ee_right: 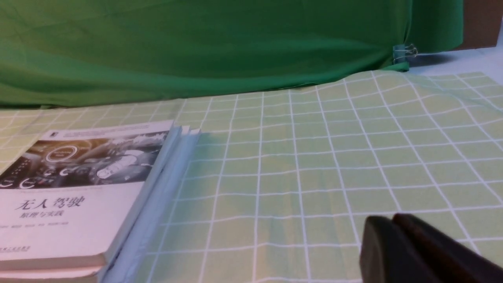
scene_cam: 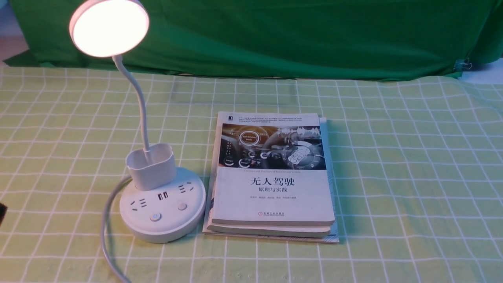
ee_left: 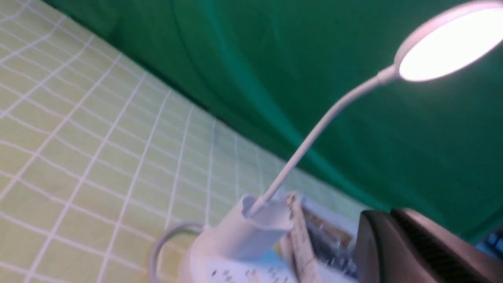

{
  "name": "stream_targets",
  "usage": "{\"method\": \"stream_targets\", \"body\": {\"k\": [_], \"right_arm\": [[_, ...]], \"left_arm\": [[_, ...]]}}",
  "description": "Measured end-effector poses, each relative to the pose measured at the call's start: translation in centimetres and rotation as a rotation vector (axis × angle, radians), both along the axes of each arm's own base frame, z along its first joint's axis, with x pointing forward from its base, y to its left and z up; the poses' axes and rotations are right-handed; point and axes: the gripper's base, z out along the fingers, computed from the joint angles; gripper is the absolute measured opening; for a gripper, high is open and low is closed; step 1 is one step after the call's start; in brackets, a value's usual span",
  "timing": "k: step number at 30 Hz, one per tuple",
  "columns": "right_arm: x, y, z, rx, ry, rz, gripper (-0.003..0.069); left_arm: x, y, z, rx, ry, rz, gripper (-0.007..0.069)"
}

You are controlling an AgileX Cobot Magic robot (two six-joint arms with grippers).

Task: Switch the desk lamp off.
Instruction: Use the left arm to press the button switch on the lamp holder

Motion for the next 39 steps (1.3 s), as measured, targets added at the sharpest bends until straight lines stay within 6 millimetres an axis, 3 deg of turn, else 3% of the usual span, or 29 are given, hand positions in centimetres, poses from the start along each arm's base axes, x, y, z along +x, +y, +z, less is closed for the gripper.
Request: {"method": "stream_targets", "body": {"k": [3,6,13,19,26,31,39], "right_arm": [[0.0,0.0,0.0,0.0,0.0,0.0,0.0029],[0.0,0.0,0.0,-0.001,0.0,0.0,0.0029],[0.0,0.0,0.0,0.0,-0.001,0.0,0.0029],[0.0,0.0,0.0,0.001,-0.001,0.0,0.0029],[0.0,0.0,0.0,0.001,-0.001,0.0,0.0029],[0.0,0.0,0.0,0.001,-0.001,0.0,0.0029],[0.0,0.0,0.0,0.0,-0.001,0.0,0.0029]], "left_arm": [[1.2,-0.4,1.4,0.124,0.177,-0.067,0.0002],[4.6,-0.9,2.4,0.303,0.473,-0.203,0.0002],[11.0,-2.4,0.4,0.437,0.801,-0.419,0.0002],[15.5,-7.4,-1.4,0.57,0.995,-0.669,0.0002],[20.0,-12.6,-2.6,0.725,1.071,-0.807,0.0002],[22.4,-13.6,-3.3,0.764,1.081,-0.806,0.0002],[25.1,-13.6,-5.5,0.788,1.139,-0.769,0.0002]]}}
